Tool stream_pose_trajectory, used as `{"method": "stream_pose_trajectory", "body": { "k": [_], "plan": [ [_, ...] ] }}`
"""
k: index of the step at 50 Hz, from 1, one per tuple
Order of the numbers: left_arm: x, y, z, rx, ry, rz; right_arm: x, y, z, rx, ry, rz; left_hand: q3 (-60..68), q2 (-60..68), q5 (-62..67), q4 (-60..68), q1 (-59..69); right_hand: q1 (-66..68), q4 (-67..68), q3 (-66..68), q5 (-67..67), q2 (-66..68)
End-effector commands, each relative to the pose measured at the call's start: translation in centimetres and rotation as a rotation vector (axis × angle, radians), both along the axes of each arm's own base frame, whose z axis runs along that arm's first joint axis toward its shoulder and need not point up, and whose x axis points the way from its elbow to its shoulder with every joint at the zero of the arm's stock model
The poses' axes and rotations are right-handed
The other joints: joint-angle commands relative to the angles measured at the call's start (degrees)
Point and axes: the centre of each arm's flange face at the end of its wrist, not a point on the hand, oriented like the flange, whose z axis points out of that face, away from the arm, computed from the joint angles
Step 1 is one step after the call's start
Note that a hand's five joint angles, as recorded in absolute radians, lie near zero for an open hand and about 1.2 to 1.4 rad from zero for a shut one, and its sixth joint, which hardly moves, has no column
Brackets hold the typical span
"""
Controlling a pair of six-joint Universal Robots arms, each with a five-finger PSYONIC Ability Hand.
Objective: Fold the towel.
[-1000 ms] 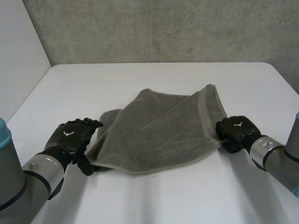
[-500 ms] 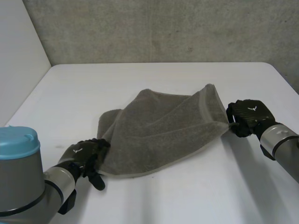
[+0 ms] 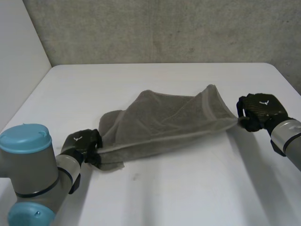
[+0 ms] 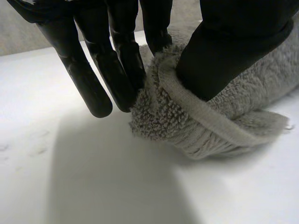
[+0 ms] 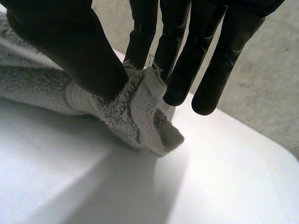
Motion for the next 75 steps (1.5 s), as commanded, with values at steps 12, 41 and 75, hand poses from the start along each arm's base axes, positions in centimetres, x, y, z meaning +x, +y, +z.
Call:
{"method": "stream_pose_trajectory", "body": {
  "k": [12, 41, 75],
  "plan": [
    [-0.1, -0.8, 20.3, -0.593, -0.033, -0.07, 0.0, 2.4, 16.2, -0.215, 0.137, 0.047, 15.4, 15.1, 15.7, 15.3, 15.8, 26.2, 11.6, 12.1, 14.2, 12.9],
    [0.2, -10.1, 6.9, -0.086, -0.391, -0.305, 5.4, -1.0, 4.4, 0.132, 0.652, 0.222, 15.4, 15.1, 15.7, 15.3, 15.8, 26.2, 11.6, 12.1, 14.2, 12.9],
    [0.5, -8.0, 8.2, -0.493, -0.17, -0.259, 4.6, 0.6, 6.5, -0.152, 0.293, 0.111, 15.4, 15.1, 15.7, 15.3, 15.8, 26.2, 11.6, 12.1, 14.2, 12.9]
  ]
}}
